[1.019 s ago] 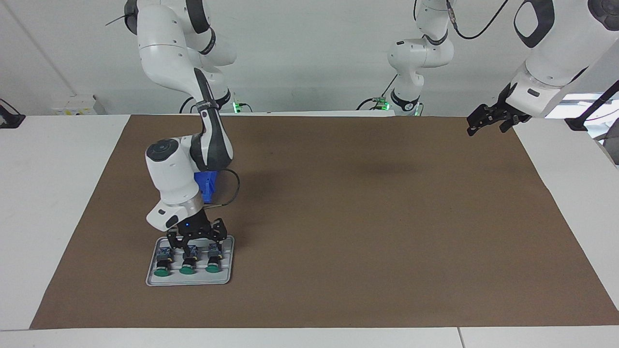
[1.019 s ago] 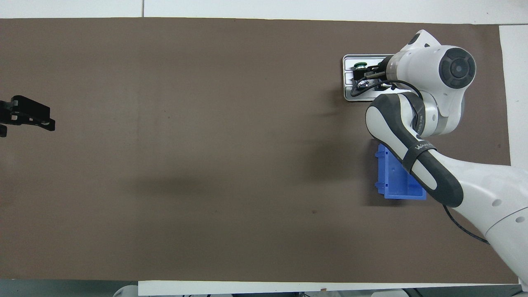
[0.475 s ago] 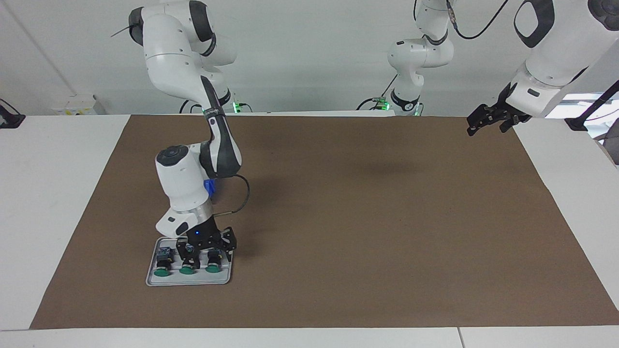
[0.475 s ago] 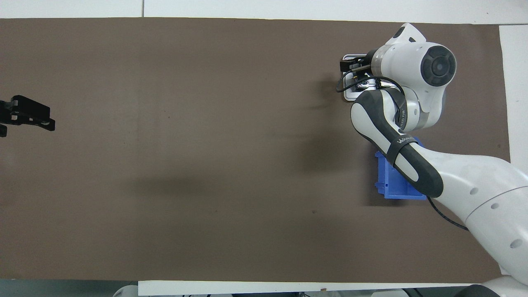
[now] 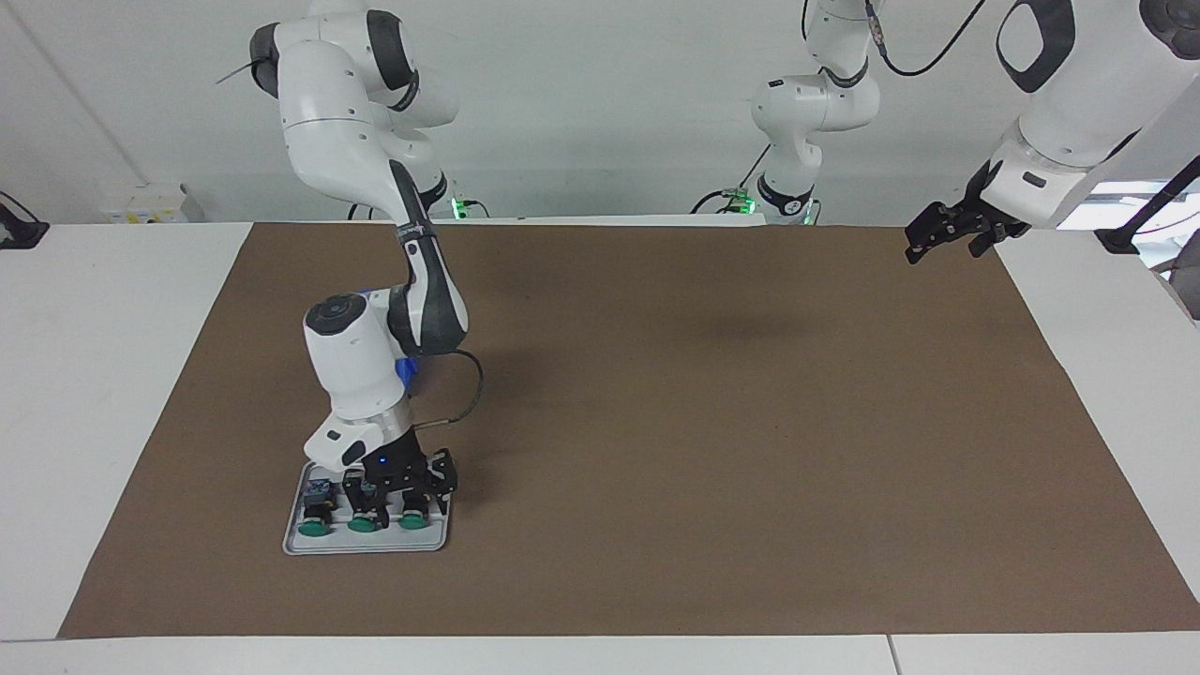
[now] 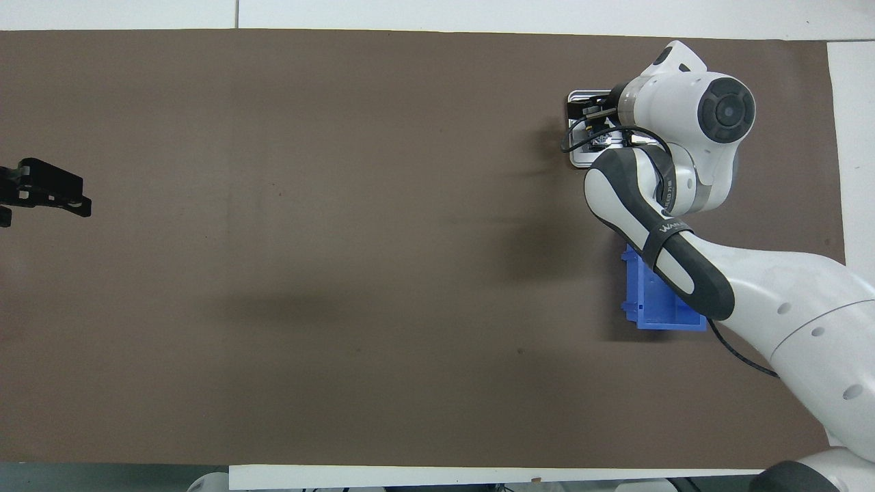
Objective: Place and press button with both arms
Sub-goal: 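Grasp a green button in the tray with the right gripper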
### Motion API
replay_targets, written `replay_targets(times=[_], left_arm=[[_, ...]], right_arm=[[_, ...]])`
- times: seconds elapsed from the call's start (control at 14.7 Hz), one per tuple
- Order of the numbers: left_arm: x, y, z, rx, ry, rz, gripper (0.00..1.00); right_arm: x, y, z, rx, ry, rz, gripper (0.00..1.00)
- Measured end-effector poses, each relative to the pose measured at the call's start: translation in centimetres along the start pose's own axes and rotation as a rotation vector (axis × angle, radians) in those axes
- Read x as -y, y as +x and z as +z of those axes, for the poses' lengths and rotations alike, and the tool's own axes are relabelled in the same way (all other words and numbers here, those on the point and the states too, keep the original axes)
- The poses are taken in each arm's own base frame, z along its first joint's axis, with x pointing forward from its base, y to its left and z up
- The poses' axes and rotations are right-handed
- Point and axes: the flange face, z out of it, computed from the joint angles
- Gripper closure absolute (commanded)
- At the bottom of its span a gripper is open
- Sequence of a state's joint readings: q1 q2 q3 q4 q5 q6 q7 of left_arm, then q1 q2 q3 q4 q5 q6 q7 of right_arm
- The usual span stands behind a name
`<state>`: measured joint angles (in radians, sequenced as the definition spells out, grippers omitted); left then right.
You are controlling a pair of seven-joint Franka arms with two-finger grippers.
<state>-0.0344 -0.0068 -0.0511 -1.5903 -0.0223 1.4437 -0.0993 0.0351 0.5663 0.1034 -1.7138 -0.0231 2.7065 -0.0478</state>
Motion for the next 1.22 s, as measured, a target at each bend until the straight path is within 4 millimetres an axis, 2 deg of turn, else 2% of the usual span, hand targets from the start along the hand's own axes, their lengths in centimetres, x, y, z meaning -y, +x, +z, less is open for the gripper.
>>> replay_targets(times=[0.54,0.75,0.88,1.22], left_arm=[[0.0,0.0,0.0,0.0,0.0,0.0,0.0],[0.0,0.0,0.0,0.0,0.0,0.0,0.0],[0.0,0.0,0.0,0.0,0.0,0.0,0.0],[0.0,0.0,0.0,0.0,0.0,0.0,0.0]], right_arm=[[0.0,-0.5,0.8,0.015,0.001,0.001,0.22],[-0.1,-0.7,1.0,0.02,0.001,0.002,0.4],[-0.1,-0.7,1.0,0.022,0.001,0.002,0.45],[-0.1,-0.9,1.1,0.024,0.001,0.003,0.68]])
